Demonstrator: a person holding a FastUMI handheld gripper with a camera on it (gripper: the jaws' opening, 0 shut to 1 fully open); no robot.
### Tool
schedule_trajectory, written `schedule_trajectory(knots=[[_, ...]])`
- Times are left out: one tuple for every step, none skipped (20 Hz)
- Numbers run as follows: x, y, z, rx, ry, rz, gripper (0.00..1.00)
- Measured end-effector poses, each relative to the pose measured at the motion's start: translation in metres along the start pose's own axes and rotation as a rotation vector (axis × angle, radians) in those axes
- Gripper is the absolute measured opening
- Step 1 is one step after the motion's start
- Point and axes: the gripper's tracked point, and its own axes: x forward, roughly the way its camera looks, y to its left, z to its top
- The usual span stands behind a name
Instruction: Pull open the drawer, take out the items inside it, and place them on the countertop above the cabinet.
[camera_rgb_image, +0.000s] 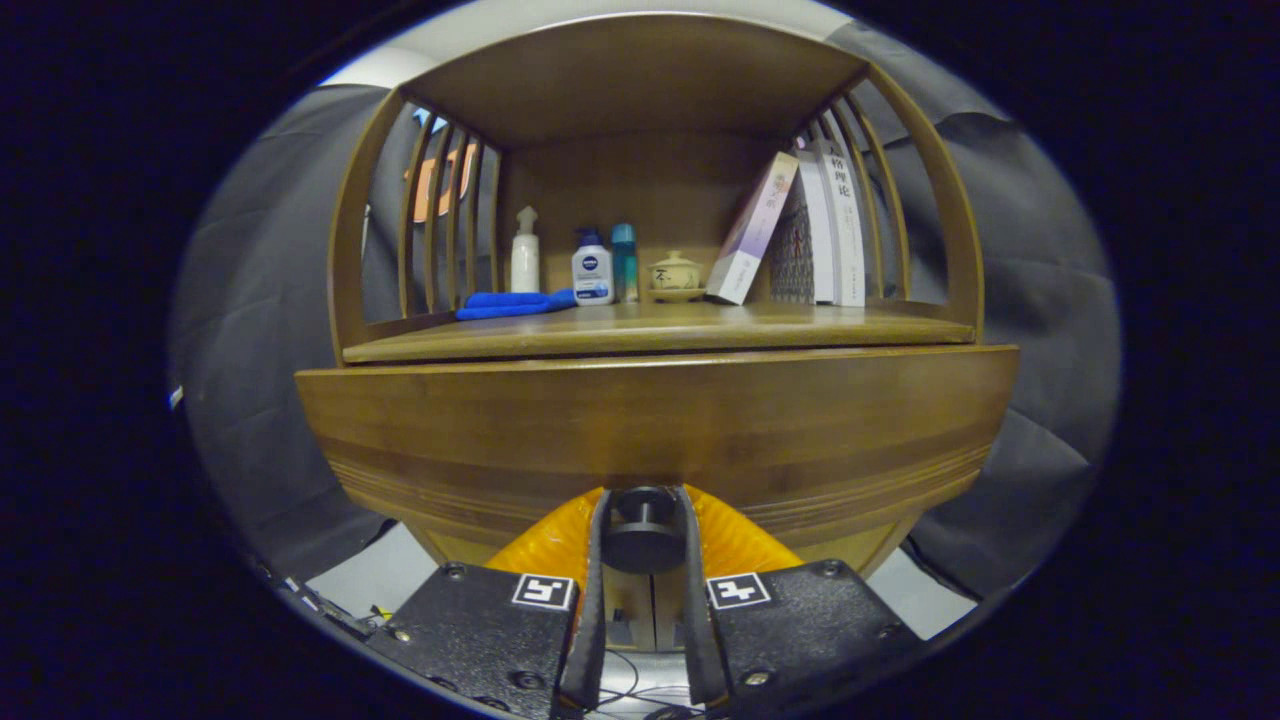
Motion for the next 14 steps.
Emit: schedule_trajectory(knots=[[-0.006,0.000,-0.002,-0.004,0.004,0.000,0.36],[-0.012,0.000,-0.004,-0.002,0.008,0.003,0.35],[-0.018,0.000,-0.005,0.000,0.010,0.008,0.35],[-0.025,0.001,-0.008,0.000,0.012,0.013,0.35],[-0.032,0.001,-0.010,-0.002,0.013,0.017,0.35],[-0.038,0.001,-0.012,-0.002,0.013,0.022,0.35],[-0.045,0.000,-0.014,-0.002,0.014,0.028,0.35],[-0.052,0.000,-0.016,0.001,0.015,0.035,0.35],[-0.058,0.000,-0.019,0.000,0.015,0.040,0.35],[-0.064,0.000,-0.021,-0.003,0.015,0.043,0.35],[-0.070,0.000,-0.025,-0.009,0.018,0.044,0.35],[-0.075,-0.001,-0.029,-0.009,0.024,0.044,0.35],[-0.081,-0.001,-0.030,-0.007,0.015,0.047,0.35],[-0.084,-0.001,-0.033,-0.012,0.024,0.044,0.36]])
